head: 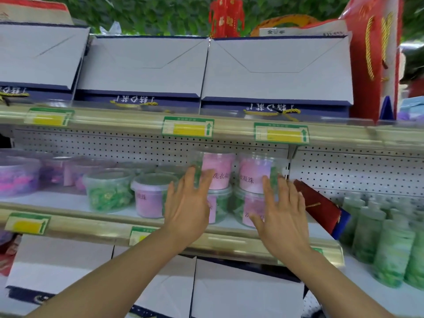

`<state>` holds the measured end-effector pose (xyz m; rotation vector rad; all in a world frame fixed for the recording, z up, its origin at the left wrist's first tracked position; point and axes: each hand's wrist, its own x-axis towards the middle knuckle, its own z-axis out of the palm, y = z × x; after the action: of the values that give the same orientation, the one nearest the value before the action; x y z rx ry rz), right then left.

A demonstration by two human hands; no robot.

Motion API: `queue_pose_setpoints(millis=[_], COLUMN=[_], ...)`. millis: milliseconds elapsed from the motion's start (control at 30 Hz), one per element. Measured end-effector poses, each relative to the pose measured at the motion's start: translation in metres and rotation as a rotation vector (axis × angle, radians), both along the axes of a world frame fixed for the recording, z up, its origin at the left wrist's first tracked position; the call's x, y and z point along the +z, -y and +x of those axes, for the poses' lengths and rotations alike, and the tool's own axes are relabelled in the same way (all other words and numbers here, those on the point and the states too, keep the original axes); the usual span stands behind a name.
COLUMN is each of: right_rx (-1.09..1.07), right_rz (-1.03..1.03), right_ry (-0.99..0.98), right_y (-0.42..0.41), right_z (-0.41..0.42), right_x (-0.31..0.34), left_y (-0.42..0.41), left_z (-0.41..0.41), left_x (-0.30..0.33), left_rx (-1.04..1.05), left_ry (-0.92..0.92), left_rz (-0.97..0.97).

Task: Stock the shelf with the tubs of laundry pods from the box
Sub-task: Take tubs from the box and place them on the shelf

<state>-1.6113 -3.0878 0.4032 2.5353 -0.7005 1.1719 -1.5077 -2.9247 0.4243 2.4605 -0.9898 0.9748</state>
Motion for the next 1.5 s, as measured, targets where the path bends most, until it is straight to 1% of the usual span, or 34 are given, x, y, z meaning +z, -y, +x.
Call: queue_pose_setpoints(millis=[167,233,300,400,533,633,767,867,1000,1100,1233,1333,1500], right_rx=[-0.022,0.0,0.057,0.159,0.29,0.349,0.391,0.432,0.401,0.342,0.29,0.246,0.217], right_rz=[0.018,0.01,-0.008,-0.047,-0.008,0.035,0.086,0.221,0.346,0.417,0.556,0.616,0.751], right_ry=[-0.087,-0.1,-0.103,-0.098,-0.152,-0.243,-0.421,-0.584,-0.685,-0.801,-0.939,-1.038,-1.137], right_y=[0.0,-0.007,-0.019,-0.041,-0.075,-0.107,-0.15,-0.193,-0.242,-0.27,-0.292,-0.3,-0.3], right_z=[-0.006,-0.01,-0.014,-0.019,-0.022,-0.026,-0.032,-0.037,-0.043,-0.049,-0.066,-0.079,-0.096], right_x=[-0.001,-0.002,-0.006,-0.015,-0.034,-0.054,-0.086,-0.12,-0.174,-0.217,-0.275,-0.321,-0.402], left_y=[-0.004,-0.011,-0.021,-0.04,-0.071,-0.101,-0.143,-0.185,-0.24,-0.276,-0.313,-0.332,-0.349], left_z=[-0.001,-0.003,-0.007,-0.016,-0.029,-0.039,-0.043,-0.04,-0.038,-0.038,-0.047,-0.058,-0.073], left_x=[0.0,0.001,-0.001,-0.009,-0.023,-0.039,-0.072,-0.111,-0.172,-0.222,-0.292,-0.344,-0.432], left_rx=[0.025,0.044,0.07,0.079,0.059,0.03,0.008,-0.016,-0.039,-0.054,-0.046,-0.016,-0.01], left_ry=[-0.083,-0.128,-0.138,-0.103,-0.088,-0.144,-0.239,-0.33,-0.461,-0.577,-0.76,-0.849,-1.077], left_rz=[0.096,0.155,0.194,0.214,0.263,0.323,0.407,0.457,0.501,0.557,0.597,0.625,0.649])
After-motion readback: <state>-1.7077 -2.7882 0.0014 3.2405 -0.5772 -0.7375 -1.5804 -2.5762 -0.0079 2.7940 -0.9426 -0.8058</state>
